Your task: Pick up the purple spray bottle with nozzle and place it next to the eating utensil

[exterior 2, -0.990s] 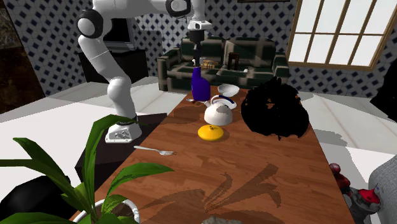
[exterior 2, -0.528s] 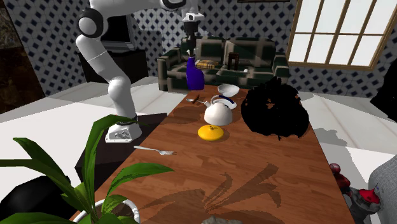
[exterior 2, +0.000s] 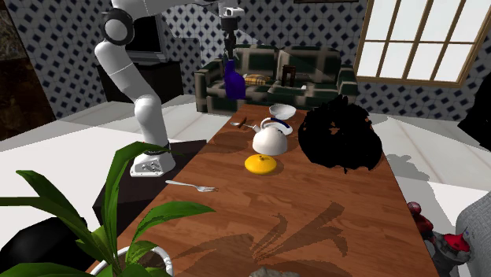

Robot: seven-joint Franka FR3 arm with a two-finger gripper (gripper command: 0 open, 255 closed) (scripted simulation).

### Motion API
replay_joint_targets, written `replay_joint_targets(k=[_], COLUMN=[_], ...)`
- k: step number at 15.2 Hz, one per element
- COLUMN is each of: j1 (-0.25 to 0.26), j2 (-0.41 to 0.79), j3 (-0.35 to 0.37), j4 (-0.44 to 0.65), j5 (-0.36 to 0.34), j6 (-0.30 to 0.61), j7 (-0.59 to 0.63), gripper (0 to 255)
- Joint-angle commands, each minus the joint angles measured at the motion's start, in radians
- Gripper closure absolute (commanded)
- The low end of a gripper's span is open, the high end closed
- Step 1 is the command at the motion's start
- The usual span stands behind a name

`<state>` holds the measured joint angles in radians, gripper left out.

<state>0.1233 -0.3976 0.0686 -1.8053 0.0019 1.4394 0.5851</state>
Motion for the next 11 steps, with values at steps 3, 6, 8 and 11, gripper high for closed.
replay_joint_targets(k=[3, 6, 8, 11], j1=[0.027, 0.047, 0.06, 0.061], j2=[0.035, 0.076, 0.099, 0.075], j3=[0.069, 0.123, 0.155, 0.153], j4=[0.088, 0.167, 0.199, 0.133], j5=[0.02, 0.03, 0.034, 0.038], j6=[-0.053, -0.091, -0.1, -0.057], j7=[0.099, 0.174, 0.221, 0.218], gripper=[255, 255, 255, 255])
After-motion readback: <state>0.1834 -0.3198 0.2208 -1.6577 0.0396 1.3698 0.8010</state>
